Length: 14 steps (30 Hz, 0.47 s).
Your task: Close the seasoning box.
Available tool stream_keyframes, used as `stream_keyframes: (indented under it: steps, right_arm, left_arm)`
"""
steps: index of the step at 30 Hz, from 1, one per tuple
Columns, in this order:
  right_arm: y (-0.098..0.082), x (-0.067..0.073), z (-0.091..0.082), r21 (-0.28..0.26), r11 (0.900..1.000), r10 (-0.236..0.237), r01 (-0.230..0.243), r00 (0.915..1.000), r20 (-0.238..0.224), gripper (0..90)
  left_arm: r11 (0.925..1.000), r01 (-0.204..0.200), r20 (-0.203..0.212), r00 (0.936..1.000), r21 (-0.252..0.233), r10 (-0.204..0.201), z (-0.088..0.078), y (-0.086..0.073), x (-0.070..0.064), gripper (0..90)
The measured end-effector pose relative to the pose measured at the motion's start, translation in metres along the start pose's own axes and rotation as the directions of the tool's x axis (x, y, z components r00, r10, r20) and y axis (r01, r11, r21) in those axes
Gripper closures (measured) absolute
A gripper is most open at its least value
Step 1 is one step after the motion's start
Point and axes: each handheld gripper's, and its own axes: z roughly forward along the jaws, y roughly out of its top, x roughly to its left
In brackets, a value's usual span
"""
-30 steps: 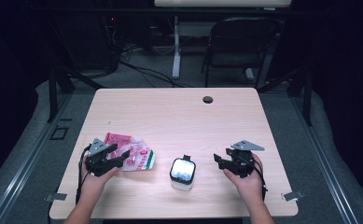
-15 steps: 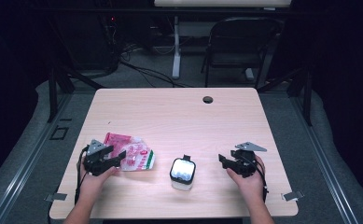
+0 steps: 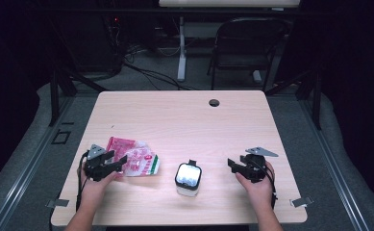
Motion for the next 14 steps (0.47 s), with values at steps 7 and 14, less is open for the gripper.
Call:
stream_keyframes:
  steps: [7,14]
  right_arm:
    - [-0.0006,-0.0001,0.0001,-0.008,1.0,0.005,-0.005,0.9999,0.015,42.1]
    - [-0.0013,0.0012,0.0009,-0.019,1.0,0.006,-0.006,0.9998,0.017,40.6]
  left_arm:
    - [1.0,-0.003,0.001,1.0,0.003,0.003,-0.0006,0.0006,0.0003,37.2]
    - [1.0,-0.01,0.002,0.9999,0.001,0.01,-0.0006,0.0013,-0.001,36.8]
